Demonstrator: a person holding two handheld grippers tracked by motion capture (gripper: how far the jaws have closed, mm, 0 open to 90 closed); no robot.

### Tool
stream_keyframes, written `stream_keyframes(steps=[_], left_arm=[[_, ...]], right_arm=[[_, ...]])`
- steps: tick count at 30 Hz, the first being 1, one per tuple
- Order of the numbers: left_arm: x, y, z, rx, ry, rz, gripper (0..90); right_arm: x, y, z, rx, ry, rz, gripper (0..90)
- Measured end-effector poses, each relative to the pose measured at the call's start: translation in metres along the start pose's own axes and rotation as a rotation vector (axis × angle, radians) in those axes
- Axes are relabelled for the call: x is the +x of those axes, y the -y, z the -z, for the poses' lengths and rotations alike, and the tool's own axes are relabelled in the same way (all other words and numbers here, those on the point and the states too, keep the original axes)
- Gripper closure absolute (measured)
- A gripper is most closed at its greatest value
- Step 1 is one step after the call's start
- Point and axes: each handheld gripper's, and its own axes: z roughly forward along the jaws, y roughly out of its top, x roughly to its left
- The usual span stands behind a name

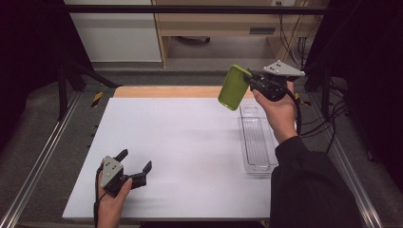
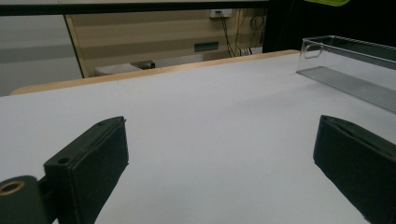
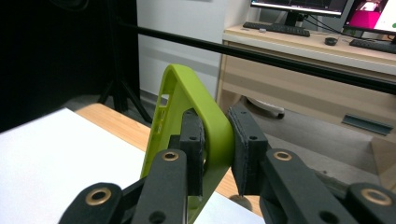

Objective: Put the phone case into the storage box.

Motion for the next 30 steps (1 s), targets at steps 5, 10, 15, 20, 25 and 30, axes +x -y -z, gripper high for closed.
stream_keyframes(steps=[5, 10, 15, 20, 25, 30], left_arm=[[0.002, 0.001, -0.001, 0.006, -0.001, 0.009, 3.0], [0.002, 0.002, -0.001, 0.012, 0.000, 0.006, 3.0], [0.000, 0.002, -0.003, 0.017, 0.006, 0.001, 3.0], [-0.002, 0.002, -0.003, 0.021, 0.009, -0.010, 3.0], [-0.001, 0.003, -0.005, 0.031, 0.010, -0.007, 3.0], [-0.003, 0.002, -0.005, 0.029, 0.005, -0.029, 3.0]], right_arm=[[-0.009, 0.001, 0.003, 0.009, 0.006, 0.011, 76.6], [-0.017, 0.003, 0.008, 0.022, 0.006, 0.035, 76.6], [-0.027, 0.011, 0.018, 0.040, 0.023, 0.033, 76.6], [-0.038, 0.018, 0.027, 0.050, 0.042, 0.029, 76.6], [-0.046, 0.021, 0.035, 0.061, 0.042, 0.036, 76.6], [-0.051, 0.029, 0.038, 0.090, 0.049, 0.046, 76.6]])
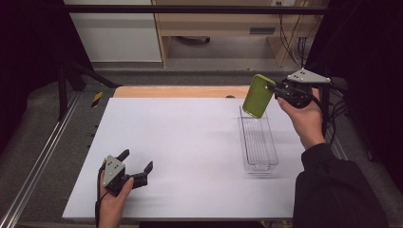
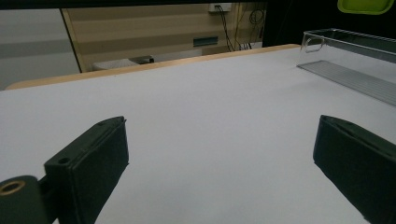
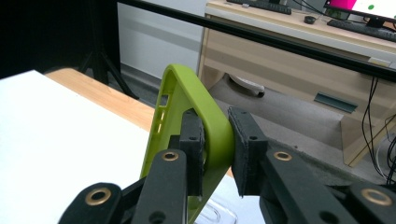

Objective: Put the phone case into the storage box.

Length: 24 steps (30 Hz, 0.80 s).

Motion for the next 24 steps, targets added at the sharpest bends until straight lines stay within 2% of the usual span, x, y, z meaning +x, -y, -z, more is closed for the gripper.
stream_keyframes(steps=[2, 5, 12, 24], left_arm=[[-0.001, 0.000, -0.001, 0.005, 0.004, -0.008, 3.0], [-0.002, 0.000, -0.002, 0.005, 0.018, 0.007, 3.0], [-0.001, 0.001, -0.002, 0.008, 0.016, 0.005, 3.0], [-0.001, 0.001, -0.003, 0.011, 0.026, 0.010, 3.0]], right_arm=[[-0.001, 0.004, 0.000, 0.008, 0.003, -0.001, 76.6], [-0.004, 0.010, -0.003, 0.027, 0.006, -0.004, 76.5], [-0.009, 0.027, -0.016, 0.053, 0.005, -0.023, 76.5], [-0.009, 0.055, -0.045, 0.142, 0.016, 0.015, 76.5]])
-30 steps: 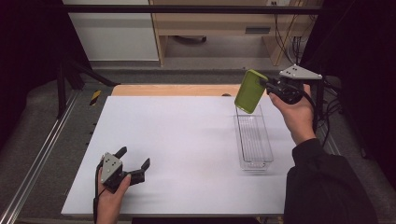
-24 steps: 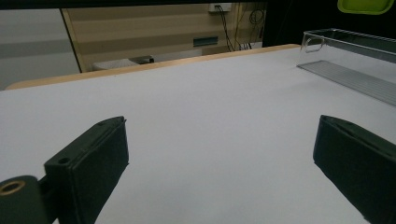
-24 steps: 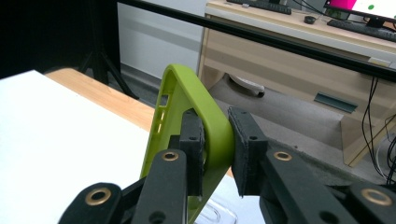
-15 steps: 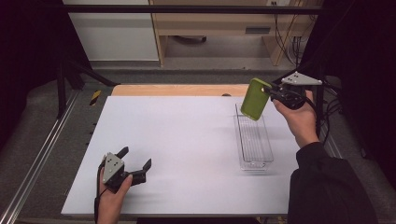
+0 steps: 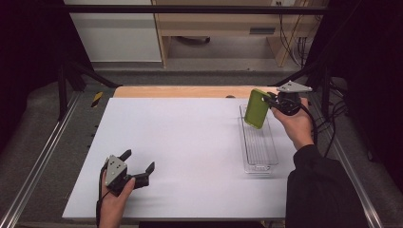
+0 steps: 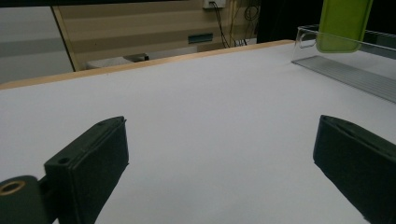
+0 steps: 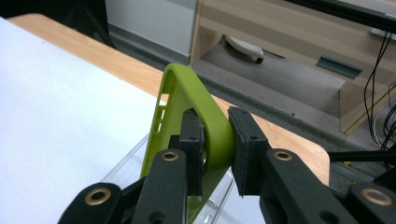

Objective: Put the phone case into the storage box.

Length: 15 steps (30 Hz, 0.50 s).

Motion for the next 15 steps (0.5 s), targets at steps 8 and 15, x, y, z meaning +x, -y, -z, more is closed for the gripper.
stream_keyframes(steps=[8, 15], left_arm=[[-0.002, 0.000, -0.001, 0.009, 0.007, -0.009, 3.0], [0.000, 0.001, -0.002, 0.012, -0.002, 0.002, 2.9]], right_arm=[[0.000, 0.003, -0.009, -0.003, -0.001, 0.019, 76.5], [0.001, 0.007, -0.021, 0.006, -0.008, 0.034, 76.4]])
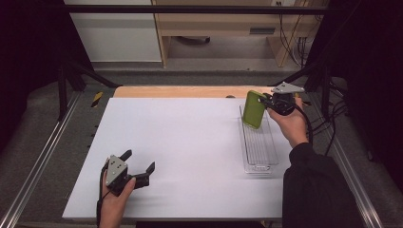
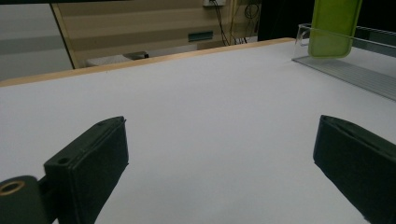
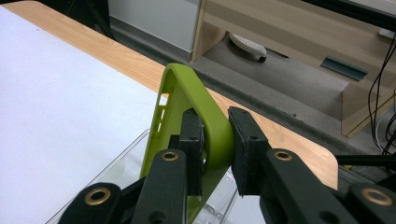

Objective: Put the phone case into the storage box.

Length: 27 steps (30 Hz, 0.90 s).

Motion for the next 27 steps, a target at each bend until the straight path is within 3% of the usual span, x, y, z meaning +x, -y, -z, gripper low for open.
stream_keyframes(steps=[27], left_arm=[[-0.002, 0.000, 0.000, 0.005, 0.004, -0.009, 2.9]], right_arm=[[0.004, 0.003, -0.012, -0.006, 0.000, 0.011, 76.3]])
